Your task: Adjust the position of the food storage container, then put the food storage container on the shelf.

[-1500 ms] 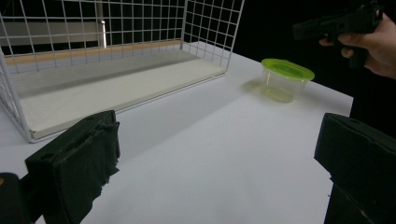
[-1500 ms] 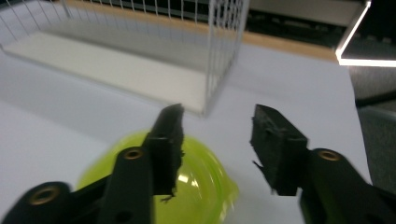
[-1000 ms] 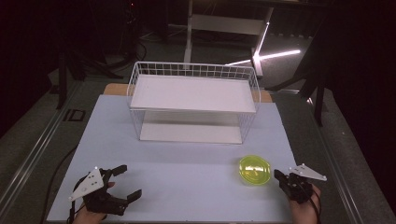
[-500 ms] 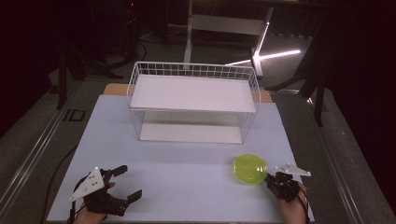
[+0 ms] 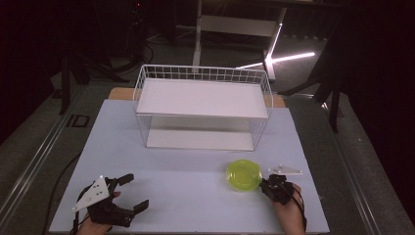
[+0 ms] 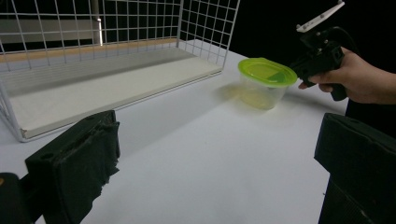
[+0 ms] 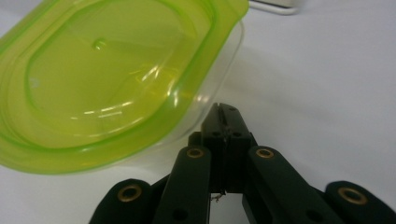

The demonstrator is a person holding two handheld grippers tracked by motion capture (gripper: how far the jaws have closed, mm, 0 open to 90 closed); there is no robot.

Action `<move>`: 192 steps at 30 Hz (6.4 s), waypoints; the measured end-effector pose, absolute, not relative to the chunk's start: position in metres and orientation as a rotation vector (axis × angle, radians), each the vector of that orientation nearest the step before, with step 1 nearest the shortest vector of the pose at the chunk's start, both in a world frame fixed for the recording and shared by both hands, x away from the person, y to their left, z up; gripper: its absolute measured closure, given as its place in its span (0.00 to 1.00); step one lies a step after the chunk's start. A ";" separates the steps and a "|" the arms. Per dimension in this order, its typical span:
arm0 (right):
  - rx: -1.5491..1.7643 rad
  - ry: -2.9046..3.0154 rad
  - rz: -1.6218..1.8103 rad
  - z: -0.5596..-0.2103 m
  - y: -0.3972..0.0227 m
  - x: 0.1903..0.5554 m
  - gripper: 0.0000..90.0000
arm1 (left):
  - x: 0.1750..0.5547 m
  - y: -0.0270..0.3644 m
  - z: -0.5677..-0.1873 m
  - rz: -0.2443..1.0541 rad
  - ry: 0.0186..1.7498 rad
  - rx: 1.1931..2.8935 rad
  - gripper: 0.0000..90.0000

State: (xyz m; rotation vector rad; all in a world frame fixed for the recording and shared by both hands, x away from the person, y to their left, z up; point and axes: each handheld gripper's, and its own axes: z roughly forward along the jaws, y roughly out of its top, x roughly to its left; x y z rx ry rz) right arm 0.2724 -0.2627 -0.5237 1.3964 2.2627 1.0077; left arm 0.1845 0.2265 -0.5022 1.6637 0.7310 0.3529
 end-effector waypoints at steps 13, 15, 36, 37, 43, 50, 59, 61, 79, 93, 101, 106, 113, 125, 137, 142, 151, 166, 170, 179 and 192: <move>1.311 2.361 1.019 -0.526 -0.224 0.281 1.00 | 0.184 0.227 -0.501 0.355 0.726 1.663 0.01; 1.319 2.358 1.021 -0.526 -0.226 0.281 1.00 | 0.183 0.227 -0.501 0.355 0.726 1.663 0.01; 1.285 2.433 1.065 -0.527 -0.201 0.279 1.00 | 0.184 0.226 -0.502 0.357 0.721 1.674 0.01; 1.279 2.436 1.067 -0.527 -0.197 0.280 1.00 | 0.183 0.226 -0.502 0.359 0.719 1.677 0.01; 1.249 2.465 1.086 -0.528 -0.179 0.282 1.00 | 0.183 0.226 -0.501 0.360 0.716 1.679 0.01; 1.211 2.489 1.091 -0.529 -0.159 0.288 1.00 | 0.182 0.225 -0.501 0.354 0.715 1.676 0.01; 1.188 2.504 1.102 -0.530 -0.134 0.299 1.00 | 0.182 0.225 -0.501 0.356 0.711 1.679 0.01; 1.186 2.506 1.103 -0.531 -0.130 0.301 1.00 | 0.182 0.226 -0.500 0.357 0.709 1.678 0.01; 1.163 2.455 1.095 -0.525 -0.133 0.299 0.88 | 0.182 0.225 -0.501 0.355 0.706 1.679 0.01; 0.963 2.409 1.262 -0.500 -0.159 0.263 0.20 | 0.181 0.217 -0.499 0.344 0.699 1.684 0.01; 0.942 2.347 1.393 -0.482 -0.164 0.254 0.16 | 0.183 0.204 -0.491 0.346 0.675 1.731 0.01; 0.947 2.311 1.378 -0.479 -0.166 0.257 0.16 | 0.190 0.203 -0.486 0.333 0.676 1.762 0.01; 0.893 2.285 1.379 -0.468 -0.163 0.260 0.17 | 0.210 0.194 -0.477 0.310 0.702 1.784 0.01; 0.898 2.277 1.392 -0.458 -0.157 0.275 0.16 | 0.237 0.182 -0.460 0.258 0.769 1.758 0.01; 1.042 2.290 1.429 -0.464 -0.149 0.293 0.15 | 0.260 0.168 -0.463 0.256 0.850 1.840 0.01; 1.064 2.291 1.392 -0.468 -0.144 0.297 0.20 | 0.271 0.164 -0.472 0.203 0.900 1.823 0.01; 1.106 2.286 1.374 -0.477 -0.136 0.302 0.38 | 0.286 0.159 -0.485 0.159 1.053 1.813 0.19; 1.160 2.312 1.335 -0.493 -0.130 0.308 0.48 | 0.289 0.147 -0.504 0.071 1.179 1.847 0.45; 1.159 2.326 1.311 -0.496 -0.128 0.307 0.50 | 0.291 0.146 -0.508 0.021 1.182 1.852 0.54; 1.221 2.358 1.310 -0.502 -0.132 0.308 0.56 | 0.289 0.142 -0.505 -0.018 1.172 1.868 0.66; 1.228 2.416 1.309 -0.496 -0.131 0.297 0.74 | 0.279 0.140 -0.504 -0.031 1.150 1.878 0.72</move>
